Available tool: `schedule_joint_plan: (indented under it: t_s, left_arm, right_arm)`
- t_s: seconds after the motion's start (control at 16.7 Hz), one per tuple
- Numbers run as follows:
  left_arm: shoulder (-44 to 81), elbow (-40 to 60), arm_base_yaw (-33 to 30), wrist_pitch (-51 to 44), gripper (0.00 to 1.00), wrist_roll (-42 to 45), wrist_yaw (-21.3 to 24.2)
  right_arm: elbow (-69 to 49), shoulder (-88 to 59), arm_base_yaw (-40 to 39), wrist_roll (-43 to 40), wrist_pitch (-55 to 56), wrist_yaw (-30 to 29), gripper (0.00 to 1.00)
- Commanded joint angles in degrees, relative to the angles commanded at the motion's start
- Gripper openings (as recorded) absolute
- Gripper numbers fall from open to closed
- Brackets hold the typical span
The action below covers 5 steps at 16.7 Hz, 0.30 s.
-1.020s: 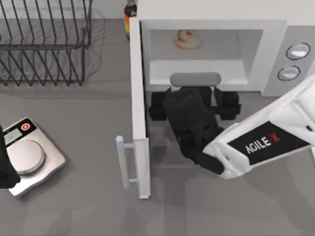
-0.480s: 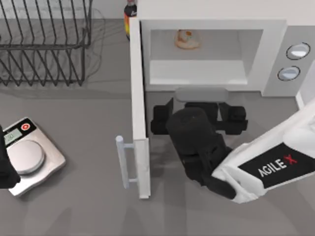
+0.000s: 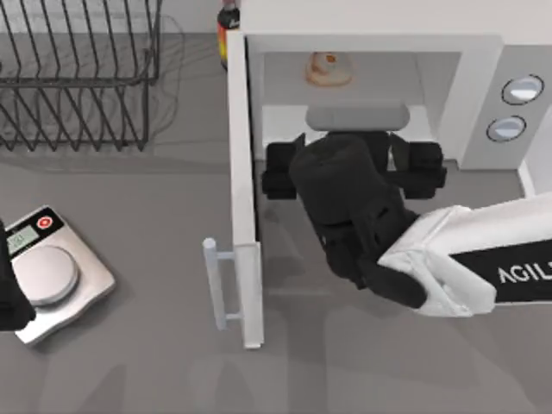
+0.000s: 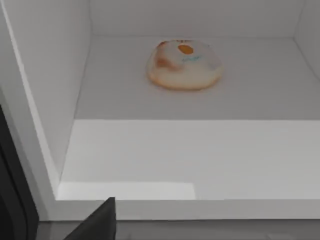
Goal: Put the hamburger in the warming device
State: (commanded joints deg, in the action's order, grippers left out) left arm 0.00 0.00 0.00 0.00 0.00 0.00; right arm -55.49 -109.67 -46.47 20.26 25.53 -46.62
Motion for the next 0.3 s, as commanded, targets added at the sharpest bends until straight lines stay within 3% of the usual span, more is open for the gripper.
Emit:
schedule_joint_plan:
  t_s: [0.3]
  left_arm:
    - [0.0,0.0,0.0,0.0,1.0,0.0,0.0]
  right_arm:
    - [-2.05,5.2,-0.11,-0.03,-6.45,0.08,1.0]
